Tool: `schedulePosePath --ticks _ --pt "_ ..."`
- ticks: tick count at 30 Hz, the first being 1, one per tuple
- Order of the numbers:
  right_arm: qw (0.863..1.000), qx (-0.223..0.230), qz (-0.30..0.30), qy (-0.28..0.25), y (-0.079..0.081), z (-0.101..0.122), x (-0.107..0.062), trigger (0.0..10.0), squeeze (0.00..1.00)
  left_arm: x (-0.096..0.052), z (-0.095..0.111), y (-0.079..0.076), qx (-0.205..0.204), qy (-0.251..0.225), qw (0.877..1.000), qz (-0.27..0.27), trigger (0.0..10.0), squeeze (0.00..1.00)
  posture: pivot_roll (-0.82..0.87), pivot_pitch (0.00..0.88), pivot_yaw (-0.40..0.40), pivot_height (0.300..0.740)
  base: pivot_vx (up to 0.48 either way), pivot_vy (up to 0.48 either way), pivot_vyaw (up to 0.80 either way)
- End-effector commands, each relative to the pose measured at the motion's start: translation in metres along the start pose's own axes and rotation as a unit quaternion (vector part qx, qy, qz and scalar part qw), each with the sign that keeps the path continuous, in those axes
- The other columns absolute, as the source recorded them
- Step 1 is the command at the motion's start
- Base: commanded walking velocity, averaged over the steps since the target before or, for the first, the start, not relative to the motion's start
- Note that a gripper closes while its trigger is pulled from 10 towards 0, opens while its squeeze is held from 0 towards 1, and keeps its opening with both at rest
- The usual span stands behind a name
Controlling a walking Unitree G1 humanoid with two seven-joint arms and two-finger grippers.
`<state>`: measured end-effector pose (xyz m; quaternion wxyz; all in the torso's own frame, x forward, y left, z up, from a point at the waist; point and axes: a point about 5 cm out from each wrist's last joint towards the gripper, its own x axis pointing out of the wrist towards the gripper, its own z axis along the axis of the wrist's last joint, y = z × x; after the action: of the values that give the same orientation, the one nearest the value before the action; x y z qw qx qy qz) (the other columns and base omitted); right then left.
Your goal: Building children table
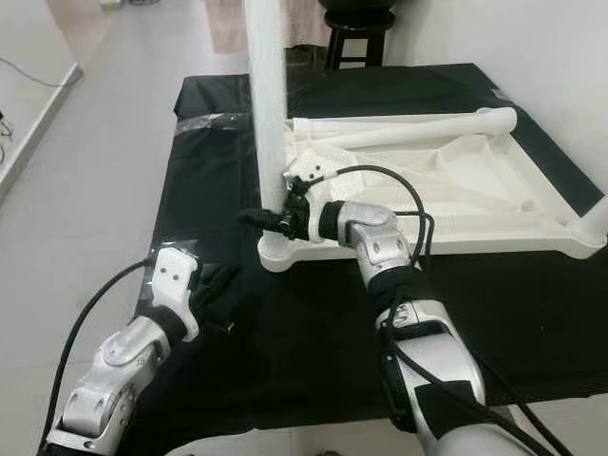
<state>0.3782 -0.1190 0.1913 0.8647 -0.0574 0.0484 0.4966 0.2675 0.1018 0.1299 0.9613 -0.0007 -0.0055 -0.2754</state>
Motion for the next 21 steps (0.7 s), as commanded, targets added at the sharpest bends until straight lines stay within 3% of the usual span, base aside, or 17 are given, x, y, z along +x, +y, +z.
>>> schedulePosePath --ticks 1,3,5,6,8,9,11,14,19,20,21 --pt "0.998 0.045 -0.042 0.024 -0.003 -0.026 -0.007 0.0 0.0 -0.002 -0.004 -0.002 0.0 0.005 1.0 0.0 10.0 0.0 0.04 0.106 -0.021 0.74 0.0 0.0 0.0" --pt "0.996 0.056 -0.069 0.02 -0.006 -0.032 -0.012 0.0 0.0 -0.002 -0.004 -0.002 0.0 0.005 1.0 0.0 10.0 0.0 0.04 0.106 -0.02 0.74 0.0 0.0 0.0" --pt "0.988 0.075 -0.133 0.026 -0.005 -0.048 -0.02 0.0 0.0 -0.003 -0.004 -0.002 -0.001 0.006 1.0 -0.002 10.0 0.0 0.03 0.111 -0.02 0.74 0.0 0.0 0.0" --pt "0.988 0.075 -0.133 0.026 -0.005 -0.048 -0.02 0.0 0.0 -0.003 -0.004 -0.002 -0.001 0.006 1.0 -0.002 10.0 0.0 0.03 0.111 -0.02 0.74 0.0 0.0 0.0" --pt "0.949 0.099 -0.294 0.047 0.009 -0.073 -0.027 0.0 0.0 -0.004 -0.004 -0.002 0.0 0.007 1.0 -0.004 10.0 0.0 0.03 0.114 -0.023 0.74 0.0 0.0 0.0" --pt "0.922 0.126 -0.36 0.065 0.028 -0.083 -0.03 0.0 0.0 -0.005 -0.004 -0.001 0.0 0.008 1.0 -0.004 10.0 0.0 0.02 0.12 -0.013 0.74 0.0 0.0 0.0" --pt "0.926 0.074 -0.366 0.061 0.053 -0.07 -0.029 0.0 0.0 -0.006 -0.004 0.002 0.001 0.009 1.0 -0.003 10.0 0.0 0.01 0.121 -0.004 0.74 0.0 0.0 0.0" --pt "0.936 0.053 -0.343 0.059 0.051 -0.065 -0.026 0.0 0.0 -0.006 -0.005 0.003 0.002 0.011 1.0 -0.004 10.0 0.0 -0.01 0.112 0.007 0.74 0.0 0.0 0.0" --pt "0.932 0.06 -0.35 0.068 0.037 -0.068 -0.025 0.0 0.0 -0.006 -0.005 0.003 0.005 0.015 1.0 -0.006 10.0 0.0 0.01 0.111 0.006 0.74 0.0 0.0 0.0" --pt "0.934 0.071 -0.344 0.059 0.034 -0.066 -0.02 10.0 0.0 -0.007 -0.005 0.003 0.007 0.015 1.0 -0.002 10.0 0.0 0.01 0.115 0.01 0.74 0.0 0.0 0.0" --pt "0.934 0.071 -0.344 0.059 0.034 -0.066 -0.02 10.0 0.0 -0.007 -0.005 0.003 0.007 0.015 1.0 -0.002 10.0 0.0 0.01 0.115 0.01 0.74 0.0 0.0 0.0"
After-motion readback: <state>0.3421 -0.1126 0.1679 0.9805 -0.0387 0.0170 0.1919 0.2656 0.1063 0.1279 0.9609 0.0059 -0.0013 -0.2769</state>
